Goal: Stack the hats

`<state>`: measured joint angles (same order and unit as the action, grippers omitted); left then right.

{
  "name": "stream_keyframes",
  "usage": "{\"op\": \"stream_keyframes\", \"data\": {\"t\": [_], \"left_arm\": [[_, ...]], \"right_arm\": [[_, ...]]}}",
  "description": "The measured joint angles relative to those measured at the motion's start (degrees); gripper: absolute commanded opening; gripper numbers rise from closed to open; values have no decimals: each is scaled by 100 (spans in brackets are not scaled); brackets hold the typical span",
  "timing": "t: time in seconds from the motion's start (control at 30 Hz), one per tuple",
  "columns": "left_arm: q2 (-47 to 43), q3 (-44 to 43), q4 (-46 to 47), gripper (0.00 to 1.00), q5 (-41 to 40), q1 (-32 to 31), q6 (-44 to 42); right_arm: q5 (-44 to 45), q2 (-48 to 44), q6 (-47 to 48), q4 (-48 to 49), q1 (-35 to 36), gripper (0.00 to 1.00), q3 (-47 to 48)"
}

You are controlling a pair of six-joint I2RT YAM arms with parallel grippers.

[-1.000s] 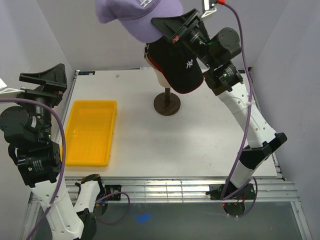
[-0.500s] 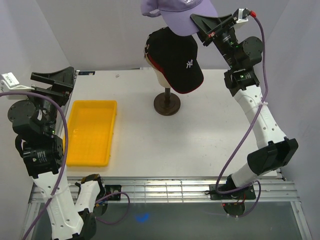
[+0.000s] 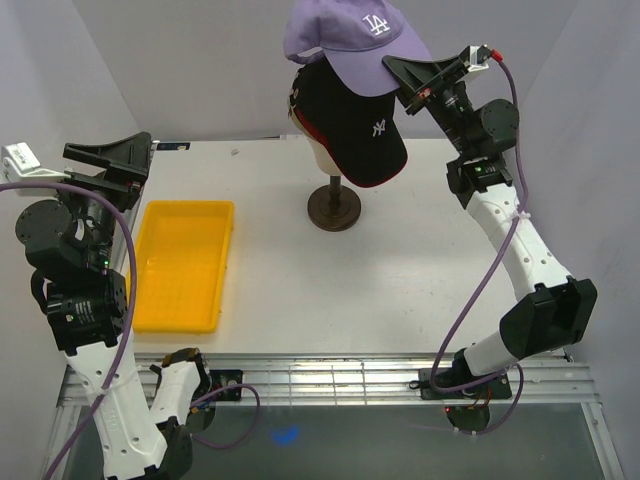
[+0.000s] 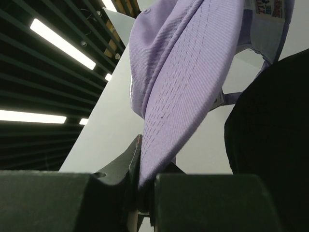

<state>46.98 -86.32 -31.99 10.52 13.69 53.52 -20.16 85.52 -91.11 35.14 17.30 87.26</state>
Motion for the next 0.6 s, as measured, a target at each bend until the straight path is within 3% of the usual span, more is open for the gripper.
{"op": "stream_keyframes", "data": {"t": [0.6], "left_arm": [[24,175,103,84,94,-39,15]], "right_arm": [[-153,9,-302,758,-164,8,-741]]}}
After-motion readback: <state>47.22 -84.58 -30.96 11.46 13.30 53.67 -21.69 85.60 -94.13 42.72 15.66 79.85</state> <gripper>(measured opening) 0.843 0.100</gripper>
